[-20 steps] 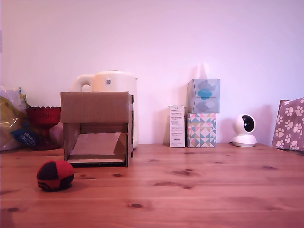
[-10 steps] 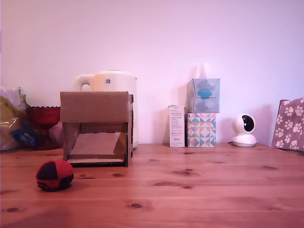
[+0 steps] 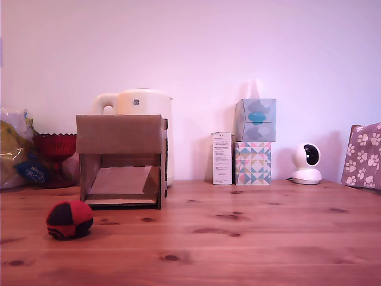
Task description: Drop the footbag into the cardboard dice tower
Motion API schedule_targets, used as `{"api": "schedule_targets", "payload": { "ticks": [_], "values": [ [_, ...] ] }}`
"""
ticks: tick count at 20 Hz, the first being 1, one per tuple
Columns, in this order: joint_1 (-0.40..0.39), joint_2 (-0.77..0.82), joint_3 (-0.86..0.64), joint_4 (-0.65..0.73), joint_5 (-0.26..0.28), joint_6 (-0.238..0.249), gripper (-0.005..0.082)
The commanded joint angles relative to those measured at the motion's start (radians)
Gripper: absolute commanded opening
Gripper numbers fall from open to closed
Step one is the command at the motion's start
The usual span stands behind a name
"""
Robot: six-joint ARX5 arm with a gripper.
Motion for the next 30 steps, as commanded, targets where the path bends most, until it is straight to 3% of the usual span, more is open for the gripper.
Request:
{"api": "schedule_targets", "payload": {
  "ticks": [1, 6, 10, 14, 15, 16, 18, 19, 23, 26, 30],
  "values": [
    [-0.027, 0.063, 0.015, -0.014, 0.015, 0.034, -0.0024],
    [-0.122, 0.284, 0.016, -0.009, 0.016, 0.101, -0.0024],
    [-0.155, 0.390, 0.016, 0.051, 0.046, 0.103, -0.0024],
    [-0.156, 0.484, 0.016, 0.154, 0.040, 0.109, -0.0020],
    [-0.158, 0.518, 0.016, 0.172, 0.040, 0.119, 0.0051],
    [-0.159, 0.553, 0.016, 0.194, 0.040, 0.123, 0.0212],
    [-0.164, 0.626, 0.016, 0.252, 0.040, 0.129, 0.0638],
    [-0.167, 0.663, 0.016, 0.283, 0.039, 0.145, 0.0748],
    [-0.172, 0.777, 0.016, 0.373, -0.010, 0.159, 0.0763],
    [-0.172, 0.825, 0.016, 0.448, -0.025, 0.209, 0.0763],
    [-0.172, 0.926, 0.016, 0.558, -0.037, 0.209, 0.0763]
  ]
}}
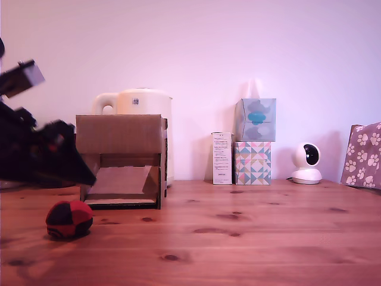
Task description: Drop the footbag into the cardboard dice tower
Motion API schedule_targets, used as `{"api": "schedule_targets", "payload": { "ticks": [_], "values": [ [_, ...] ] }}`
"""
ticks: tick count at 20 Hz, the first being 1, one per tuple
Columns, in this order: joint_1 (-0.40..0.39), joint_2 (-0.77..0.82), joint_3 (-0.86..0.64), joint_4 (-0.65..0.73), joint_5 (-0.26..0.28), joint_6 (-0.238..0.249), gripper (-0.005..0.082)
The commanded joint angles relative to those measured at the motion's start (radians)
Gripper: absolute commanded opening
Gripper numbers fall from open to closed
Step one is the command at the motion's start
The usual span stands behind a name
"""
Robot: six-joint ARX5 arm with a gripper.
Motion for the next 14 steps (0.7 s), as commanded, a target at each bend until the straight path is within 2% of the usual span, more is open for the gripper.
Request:
{"api": "schedule_targets", "payload": {
  "ticks": [1, 6, 7, 8, 10, 11, 12, 14],
  "values": [
    [-0.002, 0.059, -0.004, 0.027, -0.005, 0.005, 0.0763],
    [-0.002, 0.163, -0.004, 0.063, -0.004, 0.005, 0.0748],
    [-0.002, 0.172, -0.004, 0.061, -0.004, 0.005, 0.0697],
    [-0.002, 0.173, -0.004, 0.061, -0.004, 0.005, 0.0601],
    [-0.002, 0.173, -0.004, 0.064, -0.003, 0.005, 0.0321],
    [-0.002, 0.173, -0.004, 0.063, -0.003, 0.005, 0.0226],
    [-0.002, 0.173, -0.004, 0.062, -0.003, 0.005, 0.0188],
    [-0.002, 0.171, -0.003, 0.062, -0.003, 0.004, 0.0178]
  ]
}}
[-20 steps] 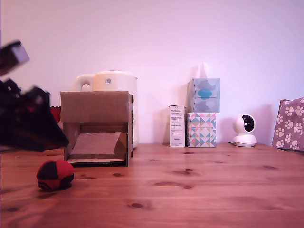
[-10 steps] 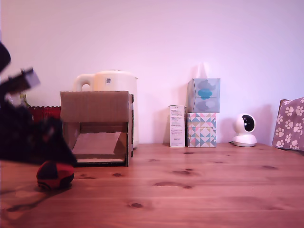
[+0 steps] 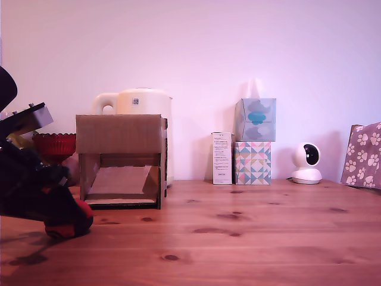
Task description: Drop the footbag into the cardboard dice tower
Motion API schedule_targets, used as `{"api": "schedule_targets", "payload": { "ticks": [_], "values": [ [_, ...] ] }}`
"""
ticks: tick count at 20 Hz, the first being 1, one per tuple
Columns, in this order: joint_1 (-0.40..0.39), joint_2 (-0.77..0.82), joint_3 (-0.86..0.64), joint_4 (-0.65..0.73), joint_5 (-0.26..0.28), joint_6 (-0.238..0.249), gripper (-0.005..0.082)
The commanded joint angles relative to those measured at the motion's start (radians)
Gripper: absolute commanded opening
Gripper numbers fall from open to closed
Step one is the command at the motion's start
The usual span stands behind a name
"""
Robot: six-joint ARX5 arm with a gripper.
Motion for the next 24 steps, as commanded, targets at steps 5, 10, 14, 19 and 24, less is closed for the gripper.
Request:
{"api": "schedule_targets", "payload": {
  "ticks": [5, 10, 14, 19, 24],
  "values": [
    [-0.002, -0.043, -0.003, -0.060, 0.018, -0.019, 0.0178],
    [-0.004, -0.300, -0.003, -0.149, 0.033, -0.059, 0.0178],
    [-0.003, -0.519, -0.003, -0.155, 0.017, -0.082, 0.0178],
    [-0.004, -0.601, -0.003, -0.124, -0.021, -0.082, 0.0178],
    [-0.004, -0.552, -0.003, 0.062, -0.054, -0.082, 0.0178]
  ]
}}
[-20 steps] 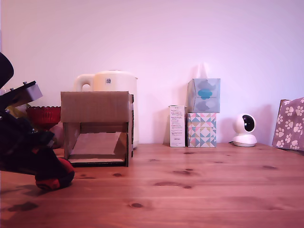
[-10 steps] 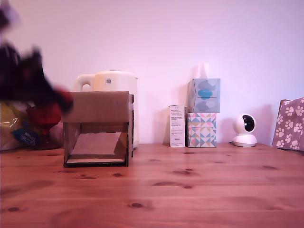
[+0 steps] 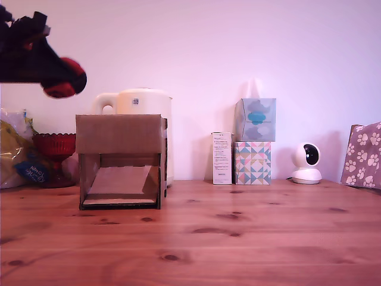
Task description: Drop the footbag into the cardboard dice tower
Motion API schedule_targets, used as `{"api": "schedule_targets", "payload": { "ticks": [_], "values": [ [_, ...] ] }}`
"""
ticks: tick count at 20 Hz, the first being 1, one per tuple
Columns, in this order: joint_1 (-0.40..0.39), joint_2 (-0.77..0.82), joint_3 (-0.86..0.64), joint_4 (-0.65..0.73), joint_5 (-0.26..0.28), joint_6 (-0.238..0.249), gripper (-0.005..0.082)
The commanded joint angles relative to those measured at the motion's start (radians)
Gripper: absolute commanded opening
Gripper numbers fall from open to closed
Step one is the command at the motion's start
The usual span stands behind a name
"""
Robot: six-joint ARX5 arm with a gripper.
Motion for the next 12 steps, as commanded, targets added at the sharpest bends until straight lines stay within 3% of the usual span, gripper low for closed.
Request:
{"api": "schedule_targets", "payload": {
  "ticks": [1, 4, 7, 12],
  "values": [
    [-0.003, 0.023, -0.005, 0.091, -0.015, -0.003, 0.0178],
    [-0.003, 0.083, 0.034, 0.181, -0.032, -0.003, 0.0178],
    [-0.003, 0.185, 0.160, 0.155, -0.032, -0.003, 0.0178],
    [-0.003, 0.418, 0.495, -0.119, -0.031, -0.007, 0.0179]
  ]
}}
